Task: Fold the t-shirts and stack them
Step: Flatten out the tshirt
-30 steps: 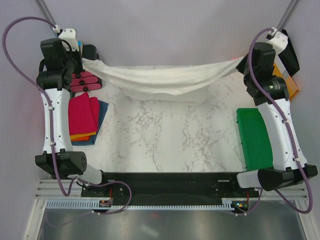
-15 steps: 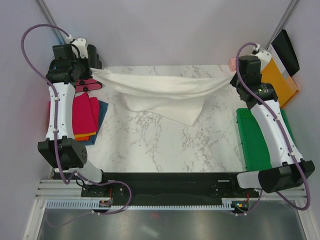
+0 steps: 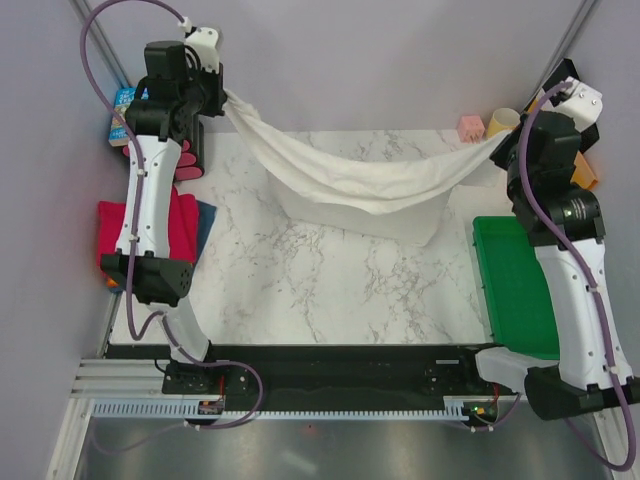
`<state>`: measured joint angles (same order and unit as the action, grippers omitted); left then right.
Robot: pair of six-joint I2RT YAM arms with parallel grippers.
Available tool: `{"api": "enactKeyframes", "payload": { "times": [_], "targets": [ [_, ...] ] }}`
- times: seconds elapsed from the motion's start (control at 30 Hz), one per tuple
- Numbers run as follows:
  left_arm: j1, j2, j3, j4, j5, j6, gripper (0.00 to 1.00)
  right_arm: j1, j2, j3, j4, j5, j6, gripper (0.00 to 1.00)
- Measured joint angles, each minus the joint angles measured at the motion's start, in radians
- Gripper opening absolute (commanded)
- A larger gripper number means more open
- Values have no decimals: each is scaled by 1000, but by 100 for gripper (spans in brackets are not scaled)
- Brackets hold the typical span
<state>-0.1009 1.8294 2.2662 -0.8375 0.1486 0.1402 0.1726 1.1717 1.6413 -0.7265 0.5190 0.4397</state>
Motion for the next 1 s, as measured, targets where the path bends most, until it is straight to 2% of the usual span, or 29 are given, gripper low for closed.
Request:
{"api": "enactKeyframes", "payload": {
  "times": [0.1,0.13,0.23,0.33,0.43,0.63,0.8,0.87,1.0],
  "targets": [
    [-11,111,217,-5,-42,11,2,0,114,120,0,0,1,0],
    [-19,129,249,-5,-52,18,2,0,147,150,0,0,1,0],
    [-56,161,286,-4,-86,38,2,0,264,269,-11,-5,1,0],
    [-93,162,249,3,-95,44,2,1,320,329,-18,-37,10,0],
    [-100,87,34,36,-93,44,2,7,259,201,21,-59,22,0],
    [-80,1,-451,90,-101,43,2,32,61,-280,57,-99,65,0],
    [-27,-100,-786,129,-73,44,2,149,-40,-543,31,-87,97,0],
    [-2,-224,-899,131,-30,52,2,219,-98,-582,6,-72,109,0],
    [29,-636,-1011,144,79,64,2,336,-315,-588,-22,-33,137,0]
  ]
}}
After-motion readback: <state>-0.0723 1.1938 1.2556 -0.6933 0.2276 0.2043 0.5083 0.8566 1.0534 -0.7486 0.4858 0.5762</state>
